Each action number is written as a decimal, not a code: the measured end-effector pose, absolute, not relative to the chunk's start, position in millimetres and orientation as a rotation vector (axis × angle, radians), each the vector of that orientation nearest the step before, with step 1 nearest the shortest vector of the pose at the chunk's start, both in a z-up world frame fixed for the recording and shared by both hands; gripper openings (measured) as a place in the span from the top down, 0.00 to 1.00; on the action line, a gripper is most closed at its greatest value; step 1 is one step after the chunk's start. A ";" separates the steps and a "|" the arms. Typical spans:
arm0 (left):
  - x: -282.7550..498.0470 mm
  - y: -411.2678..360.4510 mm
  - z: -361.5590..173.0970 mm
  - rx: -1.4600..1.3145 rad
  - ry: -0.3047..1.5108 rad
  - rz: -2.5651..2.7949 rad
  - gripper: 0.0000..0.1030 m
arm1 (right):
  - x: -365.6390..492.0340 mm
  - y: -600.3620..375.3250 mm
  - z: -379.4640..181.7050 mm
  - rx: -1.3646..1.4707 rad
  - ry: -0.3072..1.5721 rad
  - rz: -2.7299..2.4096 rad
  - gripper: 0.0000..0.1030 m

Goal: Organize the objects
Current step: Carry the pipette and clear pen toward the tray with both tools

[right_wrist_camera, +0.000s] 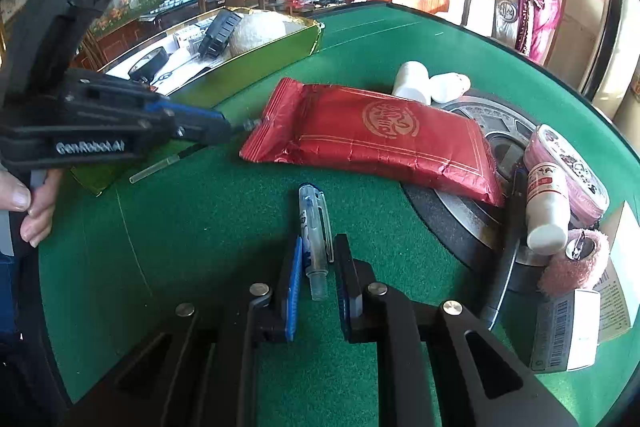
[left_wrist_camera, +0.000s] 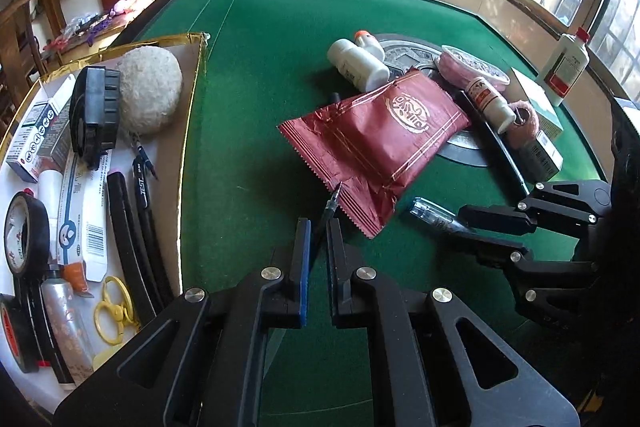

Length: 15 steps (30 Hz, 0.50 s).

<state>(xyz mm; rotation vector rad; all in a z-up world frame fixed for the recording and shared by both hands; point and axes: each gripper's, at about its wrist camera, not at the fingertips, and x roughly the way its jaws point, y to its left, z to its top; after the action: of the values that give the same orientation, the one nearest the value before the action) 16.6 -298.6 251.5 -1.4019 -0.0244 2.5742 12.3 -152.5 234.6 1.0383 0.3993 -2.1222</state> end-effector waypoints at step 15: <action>12.8 -290.5 241.2 -1.467 0.120 2.555 0.84 | 17.6 -162.8 234.4 1.018 0.417 -2.091 0.62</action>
<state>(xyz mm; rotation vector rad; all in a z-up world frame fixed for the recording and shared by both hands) 12.8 -290.5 241.2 -1.4667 0.1198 2.5548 17.6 -162.8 234.4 1.0180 0.4169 -2.0914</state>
